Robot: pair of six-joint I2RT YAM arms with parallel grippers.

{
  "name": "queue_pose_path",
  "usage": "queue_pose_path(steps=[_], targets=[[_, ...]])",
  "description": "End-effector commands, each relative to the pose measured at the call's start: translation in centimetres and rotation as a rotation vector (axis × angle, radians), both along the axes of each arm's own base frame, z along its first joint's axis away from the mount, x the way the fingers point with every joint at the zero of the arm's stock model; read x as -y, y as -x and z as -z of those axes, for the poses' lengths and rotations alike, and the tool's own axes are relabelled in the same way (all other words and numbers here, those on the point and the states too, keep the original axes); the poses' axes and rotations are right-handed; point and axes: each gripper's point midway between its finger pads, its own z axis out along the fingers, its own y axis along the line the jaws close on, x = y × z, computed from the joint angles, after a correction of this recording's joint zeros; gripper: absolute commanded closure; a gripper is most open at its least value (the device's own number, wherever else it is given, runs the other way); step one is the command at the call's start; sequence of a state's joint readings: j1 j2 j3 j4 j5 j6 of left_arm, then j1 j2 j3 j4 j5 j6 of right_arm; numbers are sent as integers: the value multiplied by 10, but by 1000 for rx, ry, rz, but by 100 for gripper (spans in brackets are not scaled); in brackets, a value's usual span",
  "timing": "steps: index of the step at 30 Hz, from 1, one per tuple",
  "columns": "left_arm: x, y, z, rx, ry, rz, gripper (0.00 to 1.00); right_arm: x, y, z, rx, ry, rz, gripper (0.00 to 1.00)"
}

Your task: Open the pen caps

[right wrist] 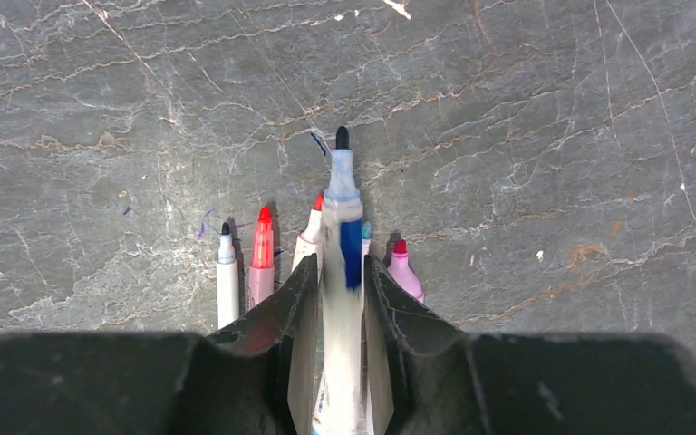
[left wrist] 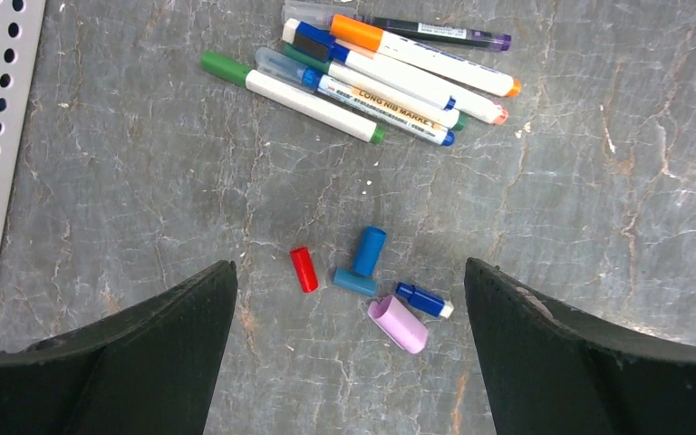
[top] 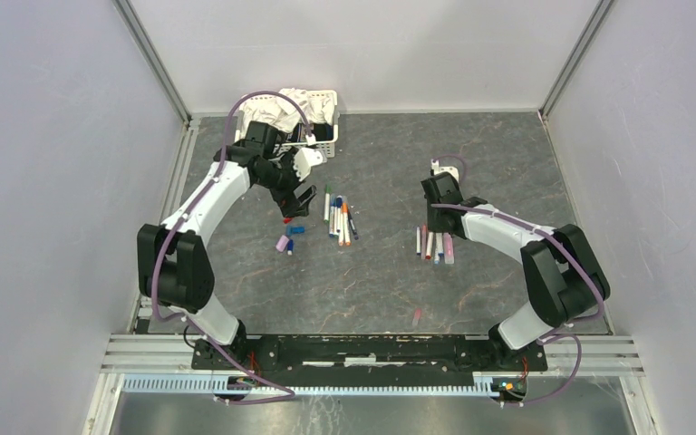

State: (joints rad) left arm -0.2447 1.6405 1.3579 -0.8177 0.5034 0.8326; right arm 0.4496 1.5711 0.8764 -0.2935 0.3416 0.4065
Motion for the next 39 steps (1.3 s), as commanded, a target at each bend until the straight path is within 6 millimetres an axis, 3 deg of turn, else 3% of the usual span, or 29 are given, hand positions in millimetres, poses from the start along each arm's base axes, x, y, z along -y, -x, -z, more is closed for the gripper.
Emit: queue_pose_path(steps=[1, 9, 17, 21, 25, 30, 32, 36, 39], targets=[[7, 10, -30, -8, 58, -30, 0, 0, -7, -5, 31, 4, 19, 71], [5, 6, -50, 29, 62, -64, 0, -2, -7, -14, 41, -13, 14, 74], [4, 4, -56, 44, 64, -75, 0, -4, -4, -14, 26, -29, 9, 80], [0, -5, -61, 68, 56, -126, 0, -16, -11, -31, 72, -44, -26, 80], [-13, -26, -82, 156, 57, -253, 0, -52, -23, -51, 114, -82, -121, 69], [-54, -54, -114, 307, 85, -507, 0, -124, -35, -57, 105, -119, -276, 64], [-67, -54, -106, 301, 63, -555, 0, -157, -39, -57, 102, -130, -348, 65], [-69, -39, -83, 202, 23, -505, 0, -206, -46, -45, 70, -134, -440, 69], [-68, -32, -87, 231, 48, -502, 0, -226, -48, -31, 40, -140, -486, 72]])
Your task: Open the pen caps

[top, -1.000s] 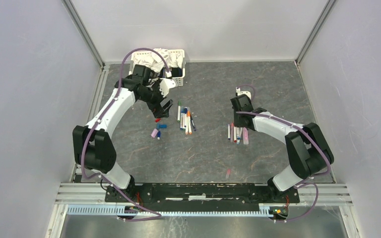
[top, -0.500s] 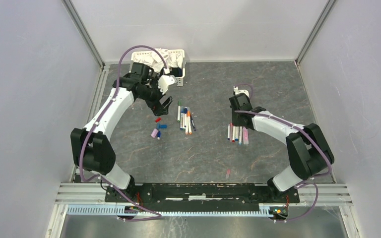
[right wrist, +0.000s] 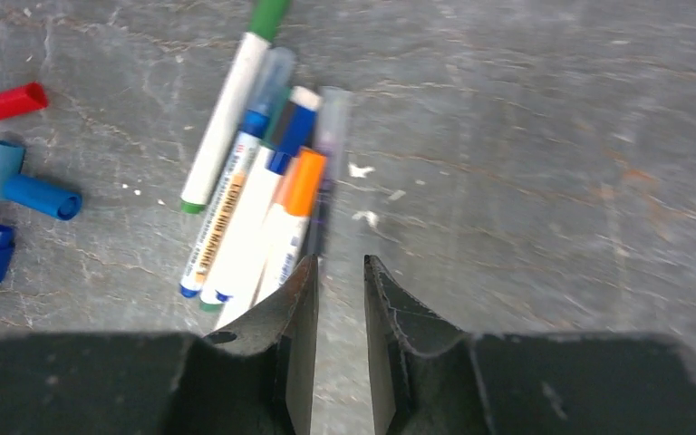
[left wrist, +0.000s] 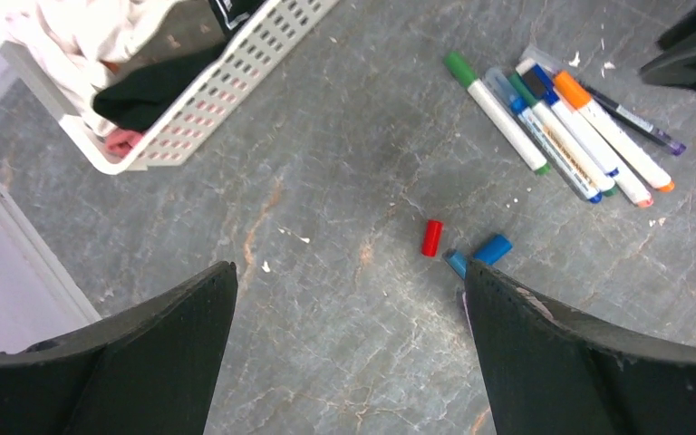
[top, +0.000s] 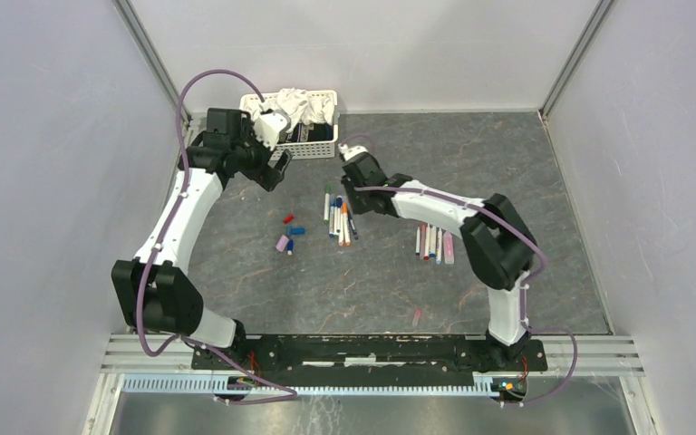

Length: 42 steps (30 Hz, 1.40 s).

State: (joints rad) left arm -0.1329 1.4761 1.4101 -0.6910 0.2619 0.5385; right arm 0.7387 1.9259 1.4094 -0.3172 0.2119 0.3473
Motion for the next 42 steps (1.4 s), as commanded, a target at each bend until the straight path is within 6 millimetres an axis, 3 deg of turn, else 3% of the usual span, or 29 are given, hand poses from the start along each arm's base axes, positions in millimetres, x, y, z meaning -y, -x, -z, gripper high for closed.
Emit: queue_pose_path(steps=[1, 8, 16, 22, 28, 30, 34, 37, 42], targets=[[2, 14, -1, 14, 42, -18, 0, -29, -1, 16, -44, 5, -88, 72], [5, 24, 10, -43, 48, 2, 0, -30, -1, 42, -87, 57, -93, 76], [14, 30, 1, -41, 86, 44, 0, -14, 5, 59, -93, 117, -73, 80], [15, 34, 2, -51, 86, 61, 0, 11, 14, 72, -104, 200, -37, 78], [20, 38, 3, -69, 96, 97, 0, 36, 40, 79, -114, 198, -29, 76], [22, 39, 4, -79, 102, 110, 0, 39, 45, 75, -108, 181, -36, 76], [28, 42, 4, -95, 118, 148, 0, 42, 45, 61, -91, 164, -56, 88], [33, 49, 6, -114, 127, 197, 0, 41, 40, 39, -71, 103, -81, 99], [42, 62, 15, -139, 136, 295, 0, 38, 35, -2, -48, -20, -140, 100]])
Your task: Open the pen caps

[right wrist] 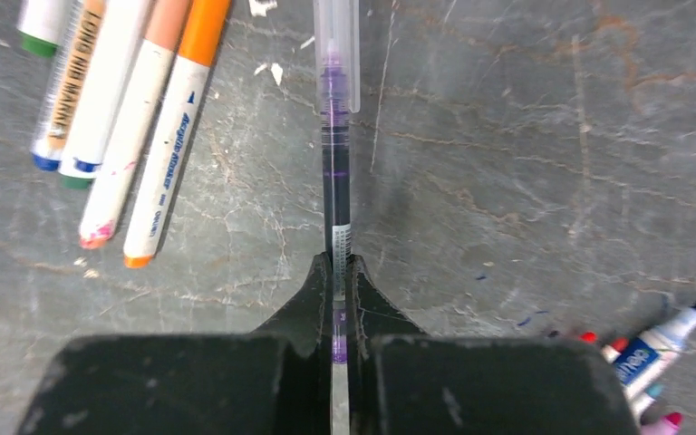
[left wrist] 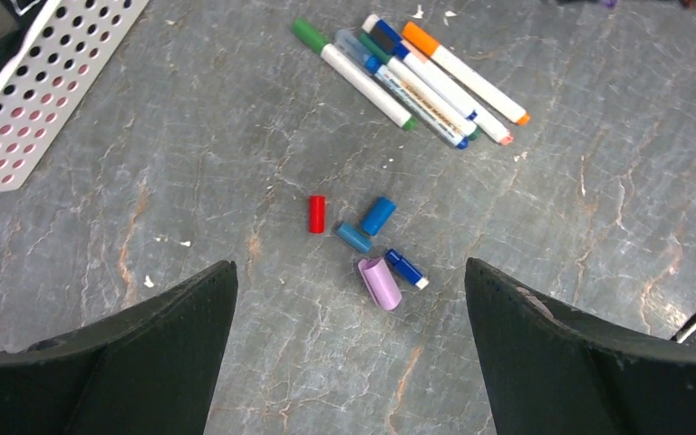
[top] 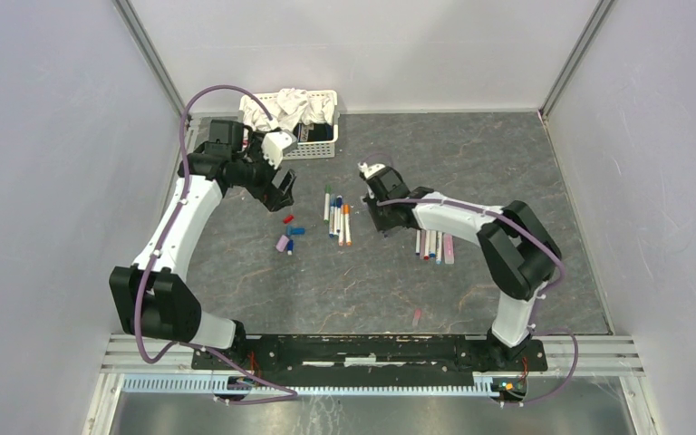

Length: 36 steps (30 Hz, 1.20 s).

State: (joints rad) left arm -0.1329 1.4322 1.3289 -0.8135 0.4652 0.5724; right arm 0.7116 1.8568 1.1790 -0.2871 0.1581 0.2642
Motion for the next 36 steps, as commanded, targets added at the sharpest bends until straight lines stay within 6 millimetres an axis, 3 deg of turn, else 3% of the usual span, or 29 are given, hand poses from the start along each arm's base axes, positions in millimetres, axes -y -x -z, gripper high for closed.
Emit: queue_pose_path(steps=[1, 4, 8, 11, 20, 26, 36], targets=[[18, 16, -10, 24, 51, 172, 0, -13, -2, -60, 30, -178, -110, 100], [31, 34, -9, 46, 90, 315, 0, -32, 16, -83, -31, -322, -254, 100], [49, 62, -13, 145, 101, 527, 0, -66, 67, -108, -204, -554, -512, 100], [64, 81, -7, 185, 60, 660, 0, -79, 99, -123, -302, -687, -647, 100], [80, 103, 23, 214, -123, 830, 4, -93, 130, -139, -391, -778, -783, 100], [80, 110, 36, 184, -157, 884, 24, -94, 136, -137, -419, -784, -811, 100], [83, 130, 54, 115, -162, 961, 69, -99, 138, -140, -442, -811, -828, 100]])
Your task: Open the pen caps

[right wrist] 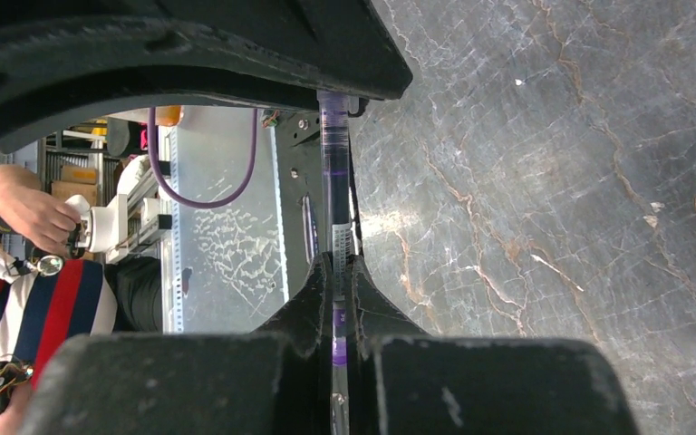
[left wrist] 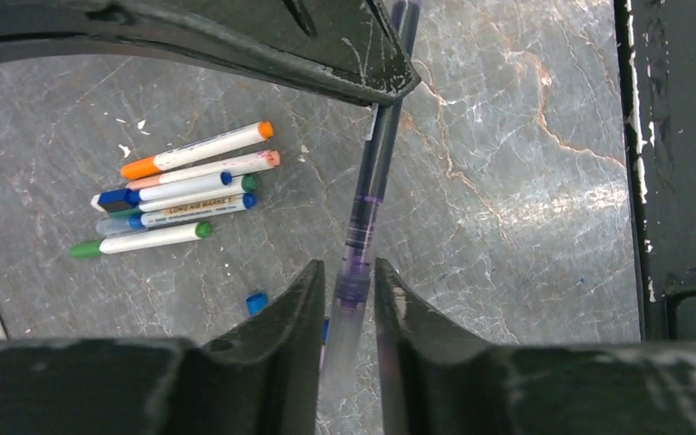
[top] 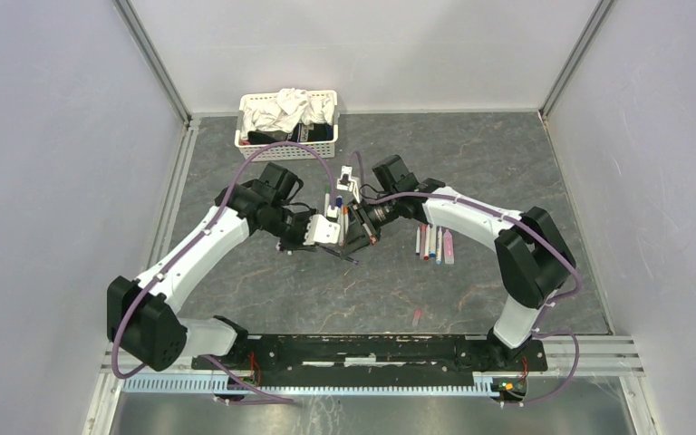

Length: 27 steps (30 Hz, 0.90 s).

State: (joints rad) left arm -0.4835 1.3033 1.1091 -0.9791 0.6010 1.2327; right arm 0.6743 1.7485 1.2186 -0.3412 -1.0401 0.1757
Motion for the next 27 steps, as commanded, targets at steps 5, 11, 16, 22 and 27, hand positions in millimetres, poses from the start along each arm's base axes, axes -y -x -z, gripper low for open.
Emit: queue_pose_path(steps=[5, 11, 16, 22, 27], targets=[[-6, 7, 12, -6, -53, 47, 94, -10, 1, -11, 23, -49, -35, 90], [2, 10, 1, -8, -19, 53, 95, -32, 6, 3, -27, -32, -33, 56], [4, 14, 0, -16, -19, 66, 95, -51, -4, 7, -63, -35, 3, 59], [-2, 21, 9, -35, -50, 76, 98, -51, -14, 20, -63, 34, 71, 77], [-8, 22, 14, -28, -79, 81, 98, -39, -10, 29, -36, 77, 74, 88]])
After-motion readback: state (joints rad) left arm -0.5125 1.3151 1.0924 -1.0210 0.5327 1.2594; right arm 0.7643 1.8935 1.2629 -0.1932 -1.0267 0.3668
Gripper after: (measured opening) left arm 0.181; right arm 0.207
